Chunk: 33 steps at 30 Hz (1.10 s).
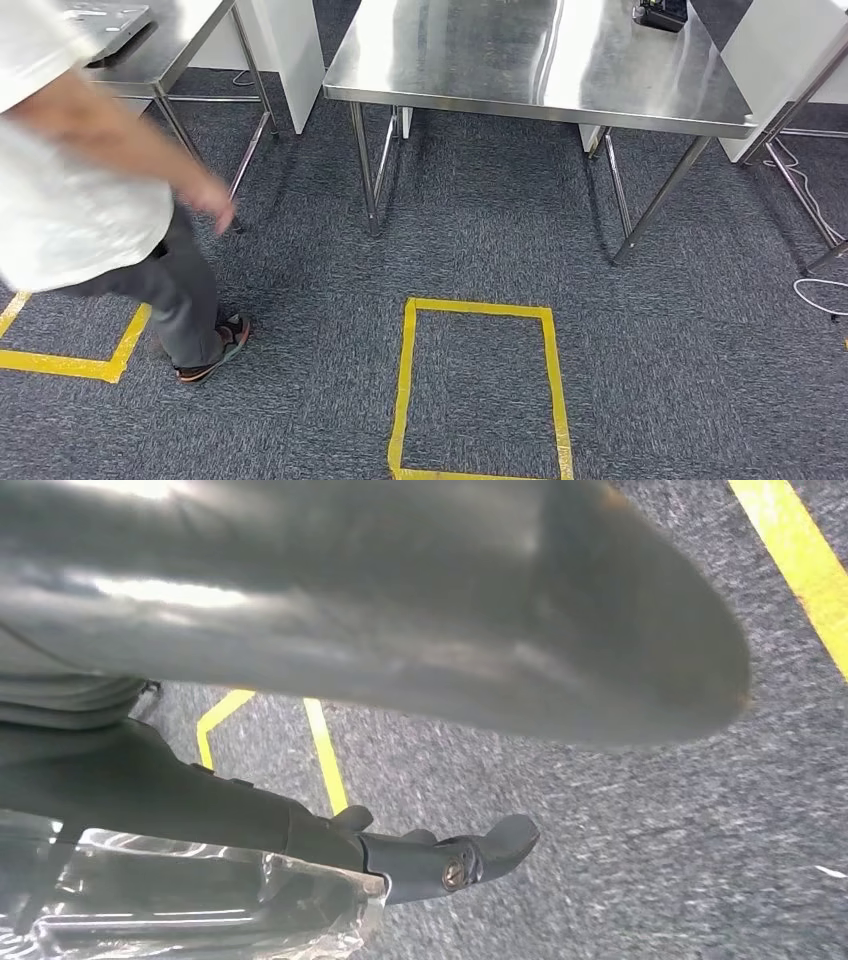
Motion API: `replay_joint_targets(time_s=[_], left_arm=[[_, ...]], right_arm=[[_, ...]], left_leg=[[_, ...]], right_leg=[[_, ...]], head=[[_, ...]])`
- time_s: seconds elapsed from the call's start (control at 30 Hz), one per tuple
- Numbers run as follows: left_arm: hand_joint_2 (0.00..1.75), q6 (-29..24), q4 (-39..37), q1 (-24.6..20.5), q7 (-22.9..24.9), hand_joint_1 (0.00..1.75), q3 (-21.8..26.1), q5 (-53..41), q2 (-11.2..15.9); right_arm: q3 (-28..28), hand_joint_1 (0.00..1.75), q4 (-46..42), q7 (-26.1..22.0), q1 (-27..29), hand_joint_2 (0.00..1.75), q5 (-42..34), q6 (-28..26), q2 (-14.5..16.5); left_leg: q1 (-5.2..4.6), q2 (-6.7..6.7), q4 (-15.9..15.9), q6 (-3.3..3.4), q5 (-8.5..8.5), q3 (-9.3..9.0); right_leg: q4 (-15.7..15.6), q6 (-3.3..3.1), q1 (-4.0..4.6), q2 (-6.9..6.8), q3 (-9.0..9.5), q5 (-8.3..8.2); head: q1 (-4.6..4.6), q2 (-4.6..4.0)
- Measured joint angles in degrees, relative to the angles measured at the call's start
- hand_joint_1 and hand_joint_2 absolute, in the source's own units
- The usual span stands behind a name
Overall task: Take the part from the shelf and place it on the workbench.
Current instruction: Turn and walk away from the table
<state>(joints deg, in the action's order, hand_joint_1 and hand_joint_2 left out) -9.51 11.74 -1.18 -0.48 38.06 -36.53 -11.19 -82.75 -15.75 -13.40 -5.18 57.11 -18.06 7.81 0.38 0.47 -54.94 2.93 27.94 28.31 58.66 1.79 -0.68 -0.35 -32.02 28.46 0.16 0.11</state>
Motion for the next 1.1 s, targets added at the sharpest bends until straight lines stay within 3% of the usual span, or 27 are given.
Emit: replay_joint_targets(time_s=[0.1,0.13,0.17,0.2,0.23,0.3,0.33,0.43,0.5,0.57,0.63,0.67,0.7,0.77,0.83,0.97,1.03,1.1], left_arm=[[0.00,0.4,0.0,-0.2,0.2,0.00,0.0,-0.2,0.0],[0.00,0.4,0.0,-0.2,0.3,0.00,0.0,-0.4,0.0],[0.00,0.5,0.0,-0.2,0.3,0.00,0.0,-0.5,0.0],[0.00,0.5,0.0,-0.2,0.3,0.00,0.0,-0.6,0.0],[0.00,0.6,0.0,-0.2,0.3,0.00,0.0,-0.7,0.0],[0.00,0.7,0.0,-0.2,0.3,0.00,0.0,-0.7,-0.1],[0.00,0.8,0.0,-0.2,0.3,0.00,0.0,-0.7,-0.1],[0.00,0.8,0.0,-0.1,0.2,0.00,0.0,-0.7,-0.1],[0.00,0.8,0.0,-0.1,0.2,0.00,0.0,-0.7,0.0],[0.00,0.8,0.0,-0.1,0.2,0.00,0.0,-0.7,0.0],[0.00,0.8,0.0,0.0,0.2,0.00,0.0,-0.7,0.0],[0.00,0.8,0.0,0.0,0.2,0.00,0.0,-0.7,0.0],[0.00,0.8,0.0,0.0,0.2,0.00,0.0,-0.7,0.0],[0.00,0.8,0.0,-0.1,0.2,0.00,0.0,-0.7,0.0],[0.00,0.9,0.0,-0.2,0.2,0.00,0.0,-0.7,0.1],[0.00,1.2,0.0,-0.3,0.2,0.00,0.0,-0.9,0.2],[0.00,1.4,0.0,-0.4,0.0,0.00,0.0,-1.2,0.2],[0.00,1.8,0.0,-0.5,-0.2,0.00,0.0,-1.7,0.3]], right_arm=[[0.0,0.00,0.0,0.5,0.0,0.00,-0.3,-0.3,-0.1],[0.0,0.00,0.0,0.6,0.0,0.00,-0.4,-0.3,-0.1],[0.0,0.00,0.0,0.7,0.0,0.00,-0.4,-0.3,-0.1],[0.0,0.00,0.0,0.7,0.1,0.00,-0.3,-0.3,-0.2],[0.0,0.00,0.0,0.8,0.0,0.00,-0.3,-0.3,-0.3],[0.0,0.00,0.0,0.9,-0.1,0.00,-0.2,-0.3,-0.4],[0.0,0.00,0.0,0.9,-0.1,0.00,-0.2,-0.3,-0.4],[0.0,0.00,0.0,0.9,0.0,0.00,-0.2,-0.3,-0.4],[0.0,0.00,0.0,0.9,-0.1,0.00,-0.2,-0.3,-0.4],[0.0,0.00,0.0,0.9,0.0,0.00,-0.2,-0.3,-0.4],[0.0,0.00,0.0,0.9,0.0,0.00,-0.2,-0.3,-0.4],[0.0,0.00,0.0,0.9,0.0,0.00,-0.2,-0.3,-0.4],[0.0,0.00,0.0,0.9,0.0,0.00,-0.2,-0.3,-0.4],[0.0,0.00,0.0,0.9,0.0,0.00,-0.2,-0.3,-0.4],[0.0,0.00,0.0,1.0,0.0,0.00,-0.4,-0.3,-0.2],[0.0,0.00,0.0,1.0,-0.1,0.00,-0.6,-0.3,-0.1],[-0.1,0.00,0.0,0.8,-0.1,0.00,-1.1,-0.2,-0.1],[-0.3,0.00,0.0,0.5,-0.1,0.00,-1.8,0.0,0.0]], left_leg=[[-0.10,0.23,0.2,0.70,-1.25,1.43],[-0.16,0.28,0.2,0.64,-1.63,1.94],[-0.20,0.30,0.1,0.54,-1.98,2.42],[-0.20,0.31,0.0,0.40,-2.29,2.86],[-0.19,0.30,-0.2,0.22,-2.54,3.26],[-0.39,0.31,-1.0,-0.23,-2.73,4.01],[-0.51,0.32,-1.4,-0.51,-2.80,4.26],[-0.41,0.26,-1.8,-1.58,-3.15,4.66],[-0.12,0.08,-3.8,-2.32,-1.08,5.62],[0.10,-0.02,-9.9,-2.86,3.72,7.90],[0.25,-0.02,-16.6,-3.16,7.33,9.92],[0.28,-0.02,-17.7,-3.16,7.57,9.79],[0.28,-0.02,-16.5,-3.02,6.74,8.52],[0.18,-0.15,-9.0,-2.27,3.62,3.48],[-0.09,-0.31,-2.6,-1.42,1.93,-0.31],[-0.38,-0.21,-0.6,-0.14,0.76,-0.45],[-0.21,0.00,0.2,0.63,-0.33,0.10],[-0.28,0.13,0.3,0.96,-1.04,1.12]], right_leg=[[10.6,-0.63,-0.11,0.15,-4.30,6.02],[13.2,-0.46,-0.15,0.16,-4.94,7.13],[13.6,-0.08,-0.19,0.15,-4.50,7.33],[11.4,0.46,-0.26,0.15,-2.73,6.60],[7.4,1.02,-0.38,0.14,0.01,5.36],[-0.9,1.34,-0.49,0.16,4.77,3.17],[-2.9,1.06,-0.44,0.19,5.80,2.61],[-3.3,-0.41,-0.35,0.21,5.45,1.77],[-3.3,-1.52,-0.71,0.13,4.86,1.00],[-3.3,-2.30,-0.73,0.04,4.10,0.26],[-3.1,-2.43,-0.52,-0.02,3.34,-0.37],[-2.9,-2.35,-0.46,-0.01,2.96,-0.61],[-2.7,-2.25,-0.40,0.01,2.58,-0.80],[-2.4,-1.94,-0.32,0.07,2.09,-1.06],[-2.2,-1.47,-0.03,0.07,1.80,-1.35],[-2.0,-0.07,0.04,-0.03,1.03,-1.87],[1.1,-0.25,0.06,0.08,-0.56,0.51],[8.2,-0.79,-0.06,0.16,-3.35,4.80]], head=[[0.34,0.00],[0.37,0.00],[0.37,0.00],[0.37,0.00],[0.38,0.00],[0.36,0.00],[0.31,0.00],[0.19,0.00],[0.09,0.00],[-0.06,0.00],[-0.11,0.00],[-0.13,0.00],[-0.13,0.00],[-0.13,0.00],[-0.11,0.00],[-0.07,0.00],[0.07,0.00],[0.25,0.00]])
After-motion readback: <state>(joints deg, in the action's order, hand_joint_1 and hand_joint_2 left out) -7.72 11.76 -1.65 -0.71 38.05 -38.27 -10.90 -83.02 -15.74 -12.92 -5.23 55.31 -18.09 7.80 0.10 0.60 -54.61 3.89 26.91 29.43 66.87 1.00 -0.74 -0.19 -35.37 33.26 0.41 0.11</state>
